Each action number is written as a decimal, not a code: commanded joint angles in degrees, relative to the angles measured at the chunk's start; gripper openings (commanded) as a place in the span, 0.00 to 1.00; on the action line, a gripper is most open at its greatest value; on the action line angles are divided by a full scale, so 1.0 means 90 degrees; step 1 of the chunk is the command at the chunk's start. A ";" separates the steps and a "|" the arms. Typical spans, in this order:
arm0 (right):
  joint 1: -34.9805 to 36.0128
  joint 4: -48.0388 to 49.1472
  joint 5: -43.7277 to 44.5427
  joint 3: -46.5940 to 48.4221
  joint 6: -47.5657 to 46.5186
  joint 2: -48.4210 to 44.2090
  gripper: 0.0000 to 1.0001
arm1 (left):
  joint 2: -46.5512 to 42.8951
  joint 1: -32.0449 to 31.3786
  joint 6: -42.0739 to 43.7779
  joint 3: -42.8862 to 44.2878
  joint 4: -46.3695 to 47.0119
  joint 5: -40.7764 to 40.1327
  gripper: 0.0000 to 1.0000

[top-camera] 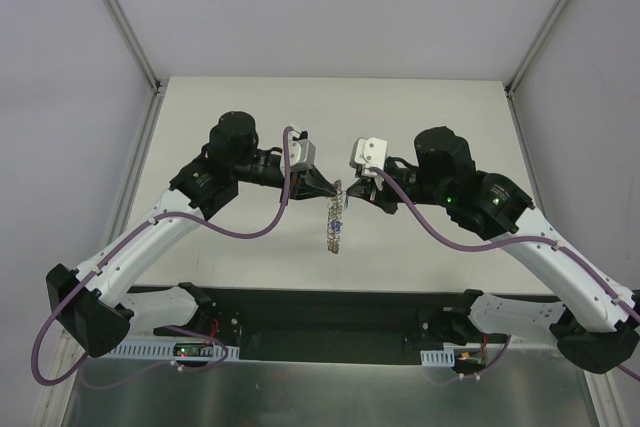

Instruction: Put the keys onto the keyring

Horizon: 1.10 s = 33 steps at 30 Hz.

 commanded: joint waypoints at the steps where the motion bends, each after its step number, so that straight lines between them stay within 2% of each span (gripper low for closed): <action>1: 0.0023 0.0086 -0.0143 0.0153 -0.0061 -0.0021 0.01 | -0.0038 -0.0060 0.0141 0.0249 0.0394 0.0223 0.00; 21: 0.0023 0.0038 -0.0427 0.0271 -0.0061 0.0038 0.01 | 0.0060 -0.0060 0.0141 0.0347 0.0404 0.0321 0.00; 33: -0.0065 -0.0070 -0.0134 0.0192 -0.0071 -0.0148 0.01 | -0.0028 -0.0050 0.0248 0.0220 0.0404 0.0311 0.00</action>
